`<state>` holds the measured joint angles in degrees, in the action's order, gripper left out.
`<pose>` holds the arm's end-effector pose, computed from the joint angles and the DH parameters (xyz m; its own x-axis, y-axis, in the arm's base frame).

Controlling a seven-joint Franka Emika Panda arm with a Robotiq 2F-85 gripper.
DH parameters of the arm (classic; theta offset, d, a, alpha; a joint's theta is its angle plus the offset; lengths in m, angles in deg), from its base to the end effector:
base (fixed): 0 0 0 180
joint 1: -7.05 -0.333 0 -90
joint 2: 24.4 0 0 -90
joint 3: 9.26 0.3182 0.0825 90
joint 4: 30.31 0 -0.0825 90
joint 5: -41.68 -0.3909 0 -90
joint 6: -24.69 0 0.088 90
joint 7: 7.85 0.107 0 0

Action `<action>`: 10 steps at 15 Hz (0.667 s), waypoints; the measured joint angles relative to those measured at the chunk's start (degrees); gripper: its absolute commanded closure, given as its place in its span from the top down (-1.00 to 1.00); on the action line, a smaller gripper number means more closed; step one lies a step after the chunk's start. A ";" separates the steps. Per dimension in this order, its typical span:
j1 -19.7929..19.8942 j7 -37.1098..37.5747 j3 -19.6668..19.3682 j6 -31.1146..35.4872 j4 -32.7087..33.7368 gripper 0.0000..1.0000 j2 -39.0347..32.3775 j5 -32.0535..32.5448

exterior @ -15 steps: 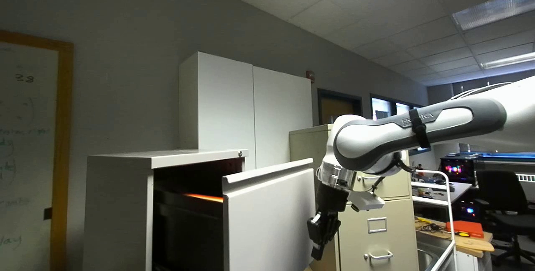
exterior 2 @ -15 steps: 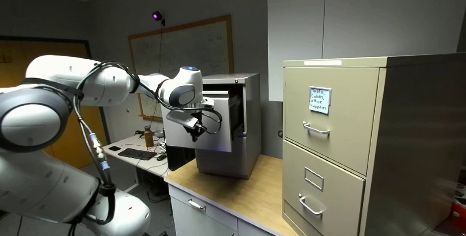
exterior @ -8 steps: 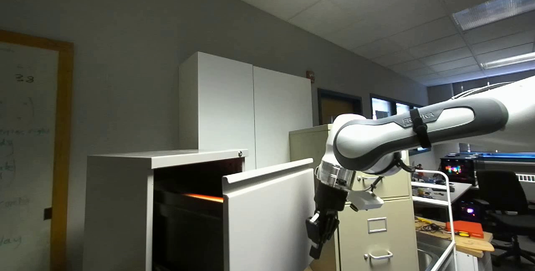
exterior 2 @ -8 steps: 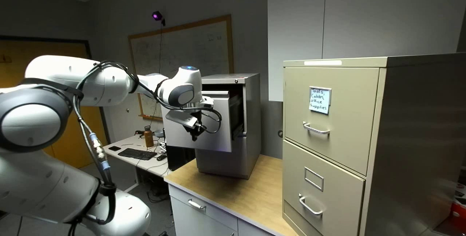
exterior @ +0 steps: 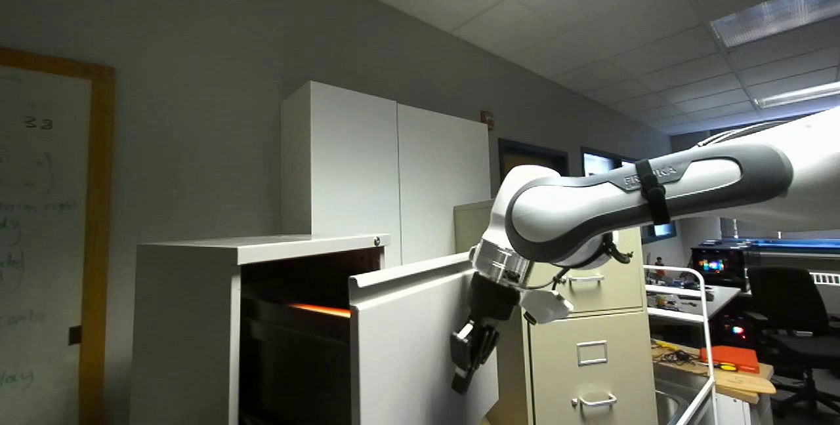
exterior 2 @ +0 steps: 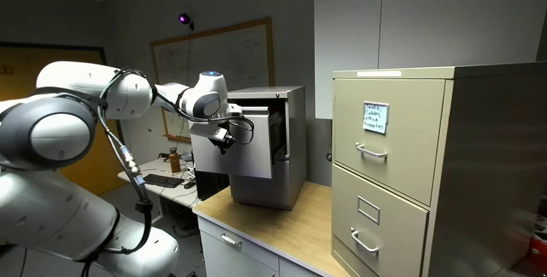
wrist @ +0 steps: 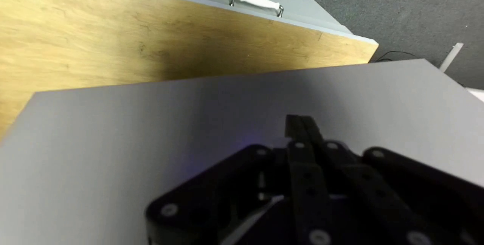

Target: Close the top drawer of the left cabinet

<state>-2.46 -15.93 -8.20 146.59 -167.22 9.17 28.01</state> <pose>0.4009 0.0866 0.5615 0.9244 0.1862 0.3328 0.2545 -0.9511 -0.1750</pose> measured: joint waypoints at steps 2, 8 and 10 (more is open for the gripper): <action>-1.01 0.00 1.27 0.78 2.33 -1.00 -1.71 0.06; -1.14 0.00 3.62 1.05 9.64 -1.00 -8.08 2.52; -1.14 0.00 4.02 1.23 13.35 -1.00 -11.36 2.93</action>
<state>-3.60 -15.93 -4.18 147.82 -153.86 -2.19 30.94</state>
